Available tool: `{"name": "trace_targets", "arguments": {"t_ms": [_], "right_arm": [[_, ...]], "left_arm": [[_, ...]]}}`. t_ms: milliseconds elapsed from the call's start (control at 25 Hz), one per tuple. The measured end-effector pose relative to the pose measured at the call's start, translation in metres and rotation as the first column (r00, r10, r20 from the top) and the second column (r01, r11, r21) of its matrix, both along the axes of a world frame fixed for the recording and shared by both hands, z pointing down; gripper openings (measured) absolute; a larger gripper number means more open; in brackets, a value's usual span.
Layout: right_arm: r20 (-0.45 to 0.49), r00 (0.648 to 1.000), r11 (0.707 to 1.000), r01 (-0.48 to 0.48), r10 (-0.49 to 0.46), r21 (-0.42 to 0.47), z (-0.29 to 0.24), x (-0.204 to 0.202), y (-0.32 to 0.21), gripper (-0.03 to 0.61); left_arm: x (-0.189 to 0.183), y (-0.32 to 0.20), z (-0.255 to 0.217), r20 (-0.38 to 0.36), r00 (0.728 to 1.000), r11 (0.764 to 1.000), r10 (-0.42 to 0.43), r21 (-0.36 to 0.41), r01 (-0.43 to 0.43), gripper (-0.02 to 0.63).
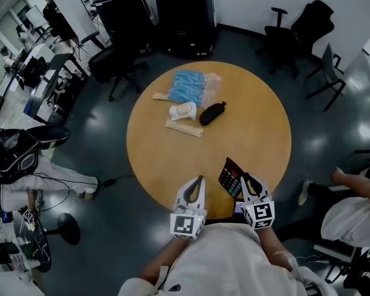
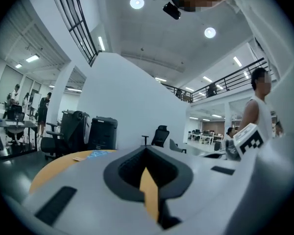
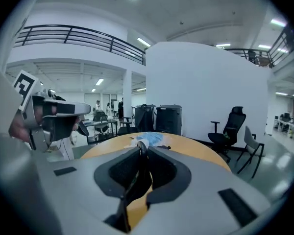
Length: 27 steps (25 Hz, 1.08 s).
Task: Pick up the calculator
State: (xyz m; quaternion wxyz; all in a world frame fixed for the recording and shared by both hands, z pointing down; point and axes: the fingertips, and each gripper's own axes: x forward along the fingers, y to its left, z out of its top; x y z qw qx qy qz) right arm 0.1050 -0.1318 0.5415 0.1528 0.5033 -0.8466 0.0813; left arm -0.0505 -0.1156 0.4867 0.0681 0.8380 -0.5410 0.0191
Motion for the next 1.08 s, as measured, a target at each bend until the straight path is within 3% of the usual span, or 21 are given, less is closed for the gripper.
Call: {"name": "trace_targets", "arguments": {"t_ms": [360,1080], "right_arm": [[-0.001,1.000,1.000,0.004,-0.004,-0.009,0.000,0.005,0.005,0.060],[-0.014,1.000,1.000,0.018,-0.018,-0.001,-0.009,0.012,0.005,0.060]], "left_arm": [[0.022,0.014,0.007,0.013,0.997,0.996,0.081,-0.028,-0.080,0.006],[0.017,0.008,0.002,-0.012,0.999,0.999,0.032,-0.020,-0.033,0.005]]}}
